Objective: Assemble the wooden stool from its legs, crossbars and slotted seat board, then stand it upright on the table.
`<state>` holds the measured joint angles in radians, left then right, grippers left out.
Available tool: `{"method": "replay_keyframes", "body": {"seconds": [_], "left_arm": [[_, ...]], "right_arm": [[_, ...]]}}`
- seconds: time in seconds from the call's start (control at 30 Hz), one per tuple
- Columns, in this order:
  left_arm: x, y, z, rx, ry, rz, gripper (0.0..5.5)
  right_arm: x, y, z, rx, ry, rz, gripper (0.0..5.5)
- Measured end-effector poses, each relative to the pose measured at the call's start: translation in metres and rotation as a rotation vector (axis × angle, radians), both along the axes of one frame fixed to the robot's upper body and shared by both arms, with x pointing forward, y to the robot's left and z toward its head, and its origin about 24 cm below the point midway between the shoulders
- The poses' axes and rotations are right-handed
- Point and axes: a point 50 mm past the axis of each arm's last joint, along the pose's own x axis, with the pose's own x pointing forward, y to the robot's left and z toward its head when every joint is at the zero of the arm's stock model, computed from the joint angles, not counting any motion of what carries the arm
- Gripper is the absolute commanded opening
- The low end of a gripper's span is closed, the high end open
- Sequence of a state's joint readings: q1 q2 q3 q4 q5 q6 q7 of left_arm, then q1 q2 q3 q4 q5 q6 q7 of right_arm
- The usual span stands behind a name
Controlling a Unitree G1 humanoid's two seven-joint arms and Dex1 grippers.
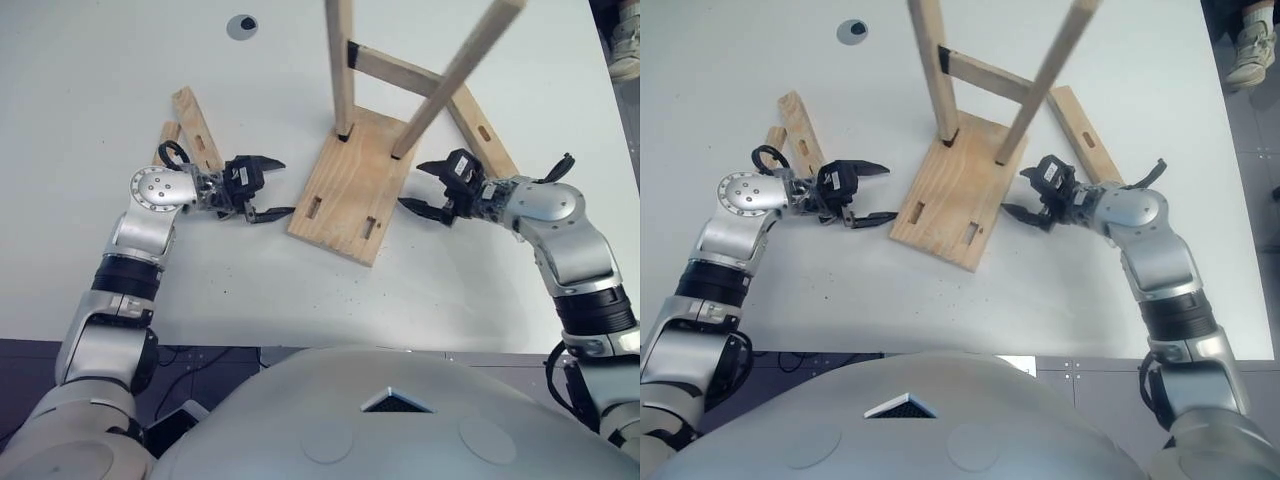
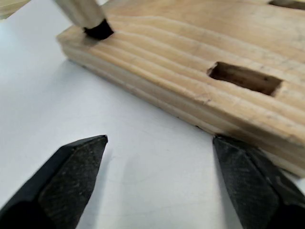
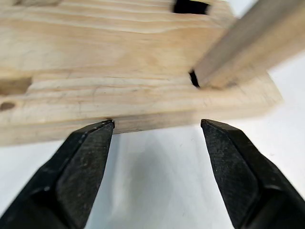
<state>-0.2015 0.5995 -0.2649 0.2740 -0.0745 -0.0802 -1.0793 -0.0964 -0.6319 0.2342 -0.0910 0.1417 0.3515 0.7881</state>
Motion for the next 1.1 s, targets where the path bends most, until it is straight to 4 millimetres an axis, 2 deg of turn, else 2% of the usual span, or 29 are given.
{"method": "replay_keyframes", "body": {"seconds": [0.1,0.2,0.27,0.3,0.37,0.4,0.47,0.57,0.67,0.8,1.1], "left_arm": [[-0.008,0.002,0.003,-0.018,0.028,0.039,4.09],[-0.008,0.010,0.019,-0.068,-0.023,0.135,4.09],[-0.009,0.024,0.036,-0.137,-0.092,0.267,4.09],[-0.009,0.037,0.051,-0.190,-0.159,0.379,4.09],[-0.010,0.053,0.066,-0.251,-0.228,0.535,4.09],[-0.016,0.068,0.069,-0.280,-0.274,0.670,4.09],[-0.025,0.084,0.062,-0.273,-0.279,0.803,4.09],[-0.038,0.106,0.038,-0.262,-0.238,0.997,4.09],[-0.047,0.121,0.016,-0.223,-0.187,1.082,4.09],[-0.061,0.132,-0.017,-0.207,-0.025,1.162,3.58],[-0.060,0.133,-0.023,-0.263,0.021,1.160,2.02]], "right_arm": [[0.007,-0.007,0.003,0.002,-0.053,-0.042,3.35],[0.012,-0.007,0.006,0.025,-0.095,-0.063,3.35],[0.015,-0.013,0.012,0.044,-0.115,-0.096,3.35],[0.016,-0.017,0.015,0.051,-0.128,-0.114,3.35],[0.016,-0.019,0.016,0.056,-0.139,-0.132,3.35],[0.012,-0.022,0.013,0.056,-0.132,-0.153,3.35],[0.006,-0.024,0.008,0.053,-0.115,-0.173,3.35],[0.003,-0.024,0.006,0.054,-0.114,-0.177,3.35],[0.003,-0.024,0.007,0.054,-0.119,-0.180,3.35],[0.007,-0.023,0.011,0.056,-0.131,-0.169,3.35],[0.010,-0.022,0.012,0.053,-0.130,-0.162,3.35]]}}
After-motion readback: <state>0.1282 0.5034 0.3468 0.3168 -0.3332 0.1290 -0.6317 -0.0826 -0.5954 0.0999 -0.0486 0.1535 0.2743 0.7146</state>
